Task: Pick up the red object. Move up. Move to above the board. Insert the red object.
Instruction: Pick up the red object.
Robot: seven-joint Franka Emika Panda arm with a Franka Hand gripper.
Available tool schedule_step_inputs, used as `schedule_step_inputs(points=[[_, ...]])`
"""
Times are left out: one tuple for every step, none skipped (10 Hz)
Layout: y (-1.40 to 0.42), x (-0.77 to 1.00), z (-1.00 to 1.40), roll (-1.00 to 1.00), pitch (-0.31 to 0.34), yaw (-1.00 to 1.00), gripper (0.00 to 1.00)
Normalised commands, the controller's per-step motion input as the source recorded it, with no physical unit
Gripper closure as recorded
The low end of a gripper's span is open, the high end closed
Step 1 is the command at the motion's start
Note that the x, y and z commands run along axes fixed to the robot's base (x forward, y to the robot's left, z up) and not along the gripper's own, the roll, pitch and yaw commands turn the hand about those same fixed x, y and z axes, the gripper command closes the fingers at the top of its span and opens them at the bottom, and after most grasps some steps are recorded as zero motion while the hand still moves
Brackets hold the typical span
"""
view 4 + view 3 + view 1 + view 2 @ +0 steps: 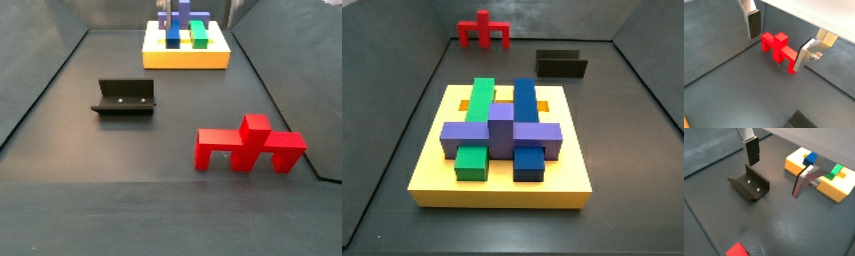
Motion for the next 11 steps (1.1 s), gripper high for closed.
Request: schedule_step_inputs(points=[[0.07, 0.00, -0.06, 0.00, 0.000, 0.00, 0.00], [0.31, 0.00, -0.21, -0.04, 0.000, 0.00, 0.00], [0.53, -0.05, -0.30, -0.04, 0.000, 0.00, 0.00], [0.77, -0.23, -0.32, -0.06, 0.000, -0.11, 0.00], [0.78, -0.22, -0.33, -0.06, 0.000, -0.14, 0.00], [0.70, -0.27, -0.31, -0.04, 0.000, -0.14, 0.00], [0.73, -0.43, -0.33, -0.01, -0.056, -0.15, 0.00], [0.71, -0.45, -0.35, -0.01, -0.073, -0.15, 0.00], [0.58, -0.41, -0.39, 0.00, -0.086, -0.15, 0.00], [0.38, -0.37, -0.44, 0.00, -0.109, -0.14, 0.00], [0.09, -0.56, -0.44, 0.12, -0.183, -0.07, 0.00]])
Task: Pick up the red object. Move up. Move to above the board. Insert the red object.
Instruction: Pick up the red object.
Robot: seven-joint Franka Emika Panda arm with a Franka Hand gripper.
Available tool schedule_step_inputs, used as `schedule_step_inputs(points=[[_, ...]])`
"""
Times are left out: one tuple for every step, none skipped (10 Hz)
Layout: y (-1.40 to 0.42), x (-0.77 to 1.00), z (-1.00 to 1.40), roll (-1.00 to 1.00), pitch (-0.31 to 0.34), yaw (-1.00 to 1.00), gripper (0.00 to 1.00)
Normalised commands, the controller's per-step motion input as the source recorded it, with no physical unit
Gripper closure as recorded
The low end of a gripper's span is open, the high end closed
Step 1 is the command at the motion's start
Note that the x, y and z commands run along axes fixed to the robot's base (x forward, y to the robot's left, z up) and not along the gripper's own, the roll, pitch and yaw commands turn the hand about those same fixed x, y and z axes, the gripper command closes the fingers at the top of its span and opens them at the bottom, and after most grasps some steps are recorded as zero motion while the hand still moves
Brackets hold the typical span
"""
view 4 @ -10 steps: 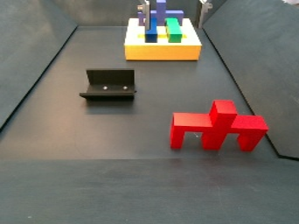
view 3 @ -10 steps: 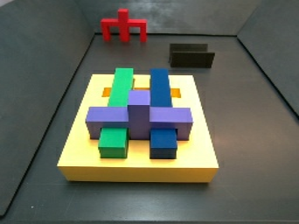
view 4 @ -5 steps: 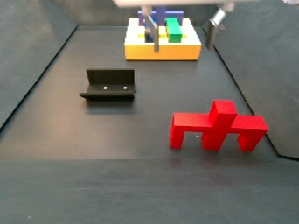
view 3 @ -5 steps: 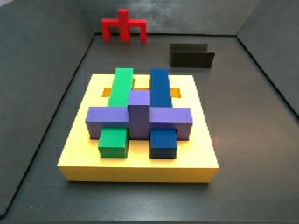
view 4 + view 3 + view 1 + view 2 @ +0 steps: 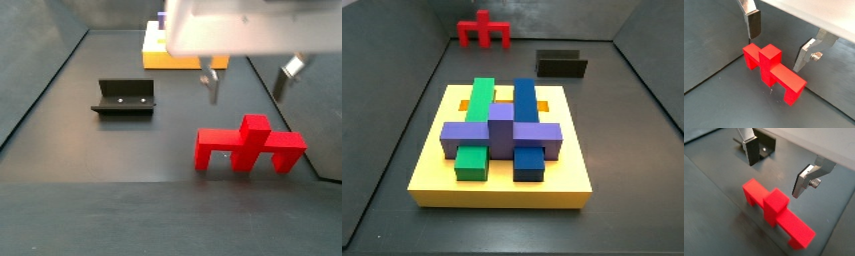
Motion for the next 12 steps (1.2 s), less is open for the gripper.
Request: schedule_step_inputs(points=[[0.01, -0.43, -0.41, 0.13, -0.139, -0.11, 0.00], [0.14, -0.12, -0.37, 0.07, -0.060, -0.07, 0.00], [0.23, -0.05, -0.31, 0.05, -0.007, -0.01, 0.00], [0.29, -0.08, -0.26, 0.06, 0.000, -0.01, 0.00], [0.25, -0.04, -0.23, 0.05, 0.000, -0.05, 0.00], [0.10, -0.02, -0.22, 0.04, 0.000, 0.00, 0.00], [0.00, 0.00, -0.21, 0.04, 0.000, 0.00, 0.00], [0.02, 0.00, -0.22, 0.07, 0.000, 0.00, 0.00], [0.00, 0.00, -0.24, 0.05, 0.000, 0.00, 0.00], [0.00, 0.00, -0.25, 0.03, 0.000, 0.04, 0.00], [0.00, 0.00, -0.23, 0.03, 0.000, 0.03, 0.00], [0.03, 0.00, -0.17, 0.01, 0.000, 0.00, 0.00]])
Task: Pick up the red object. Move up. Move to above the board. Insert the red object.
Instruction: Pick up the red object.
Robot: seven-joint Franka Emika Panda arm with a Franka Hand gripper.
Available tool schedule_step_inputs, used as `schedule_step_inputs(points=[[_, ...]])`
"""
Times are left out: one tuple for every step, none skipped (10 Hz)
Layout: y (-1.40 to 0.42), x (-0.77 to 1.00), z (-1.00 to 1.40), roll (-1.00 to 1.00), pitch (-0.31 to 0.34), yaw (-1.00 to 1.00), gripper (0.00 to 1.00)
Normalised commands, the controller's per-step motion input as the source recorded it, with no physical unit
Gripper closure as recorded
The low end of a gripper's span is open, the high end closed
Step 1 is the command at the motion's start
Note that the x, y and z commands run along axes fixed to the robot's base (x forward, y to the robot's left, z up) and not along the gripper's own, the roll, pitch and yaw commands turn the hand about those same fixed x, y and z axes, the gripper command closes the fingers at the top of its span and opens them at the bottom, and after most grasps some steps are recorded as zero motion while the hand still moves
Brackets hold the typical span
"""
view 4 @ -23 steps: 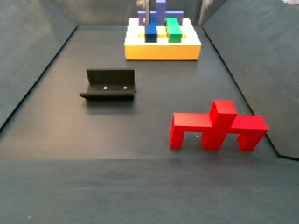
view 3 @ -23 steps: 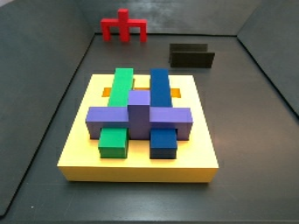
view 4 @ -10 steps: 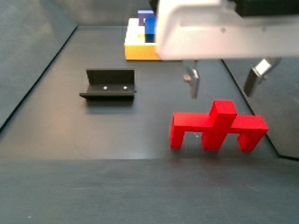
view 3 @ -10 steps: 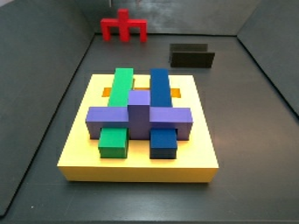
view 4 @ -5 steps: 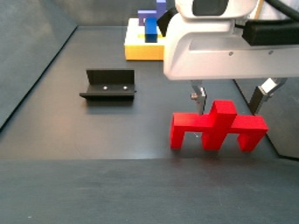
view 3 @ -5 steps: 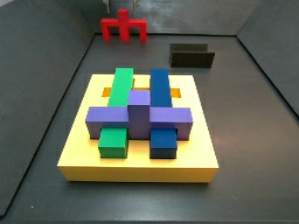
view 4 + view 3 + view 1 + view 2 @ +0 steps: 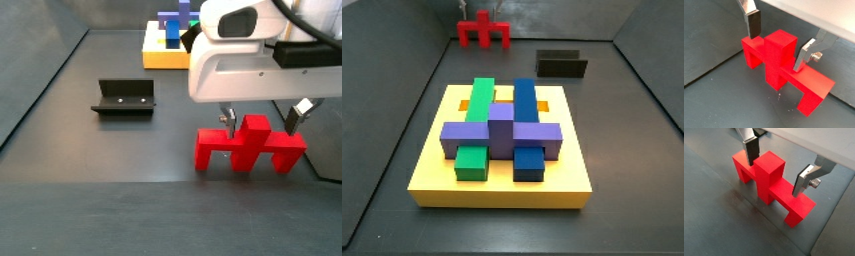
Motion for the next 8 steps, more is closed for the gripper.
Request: schedule_step_inputs(points=[[0.06, 0.00, -0.12, 0.00, 0.000, 0.00, 0.00], [0.00, 0.00, 0.00, 0.00, 0.000, 0.00, 0.00], [0.00, 0.00, 0.00, 0.00, 0.000, 0.00, 1.00], [0.00, 0.00, 0.00, 0.00, 0.000, 0.00, 1.00], [0.00, 0.00, 0.00, 0.00, 0.000, 0.00, 1.00], [0.00, 0.00, 0.00, 0.00, 0.000, 0.00, 1.00], [0.00, 0.00, 0.00, 0.00, 0.000, 0.00, 1.00], [0.00, 0.00, 0.00, 0.00, 0.000, 0.00, 1.00]])
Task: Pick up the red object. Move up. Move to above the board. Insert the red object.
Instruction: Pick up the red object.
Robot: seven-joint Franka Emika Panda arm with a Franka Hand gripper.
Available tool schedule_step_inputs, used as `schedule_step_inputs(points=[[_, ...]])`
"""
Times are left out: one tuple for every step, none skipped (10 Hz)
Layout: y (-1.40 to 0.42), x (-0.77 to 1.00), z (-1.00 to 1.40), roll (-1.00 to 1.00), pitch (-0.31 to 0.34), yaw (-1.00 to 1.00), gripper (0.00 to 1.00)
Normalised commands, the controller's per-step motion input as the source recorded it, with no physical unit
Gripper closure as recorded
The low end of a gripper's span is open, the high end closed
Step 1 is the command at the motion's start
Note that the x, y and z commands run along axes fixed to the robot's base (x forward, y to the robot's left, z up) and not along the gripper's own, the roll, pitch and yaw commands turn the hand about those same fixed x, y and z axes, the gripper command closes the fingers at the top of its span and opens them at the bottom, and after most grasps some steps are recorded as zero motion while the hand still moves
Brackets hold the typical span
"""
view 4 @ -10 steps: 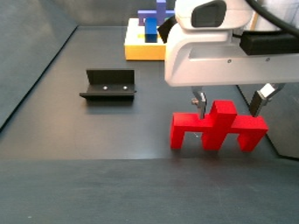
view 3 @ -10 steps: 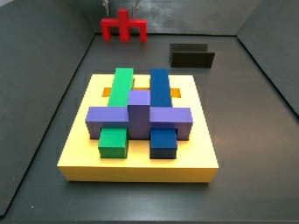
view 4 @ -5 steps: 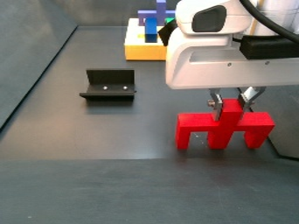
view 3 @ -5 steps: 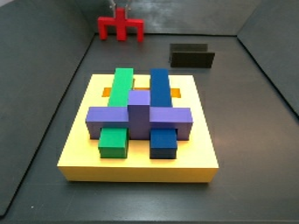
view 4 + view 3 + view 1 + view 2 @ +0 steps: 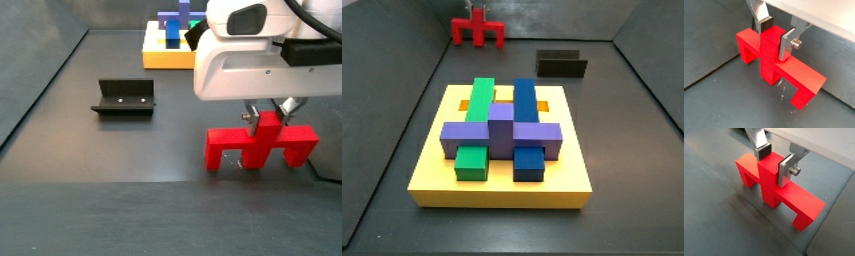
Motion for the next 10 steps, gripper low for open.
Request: schedule_step_inputs(points=[[0.00, 0.00, 0.00, 0.00, 0.000, 0.00, 1.00], [0.00, 0.00, 0.00, 0.00, 0.000, 0.00, 1.00], [0.00, 0.00, 0.00, 0.00, 0.000, 0.00, 1.00], [0.00, 0.00, 0.00, 0.00, 0.000, 0.00, 1.00], [0.00, 0.00, 0.00, 0.00, 0.000, 0.00, 1.00], [0.00, 0.00, 0.00, 0.00, 0.000, 0.00, 1.00], [0.00, 0.00, 0.00, 0.00, 0.000, 0.00, 1.00], [0.00, 0.00, 0.00, 0.00, 0.000, 0.00, 1.00], [0.00, 0.00, 0.00, 0.00, 0.000, 0.00, 1.00], [0.00, 0.00, 0.00, 0.00, 0.000, 0.00, 1.00]])
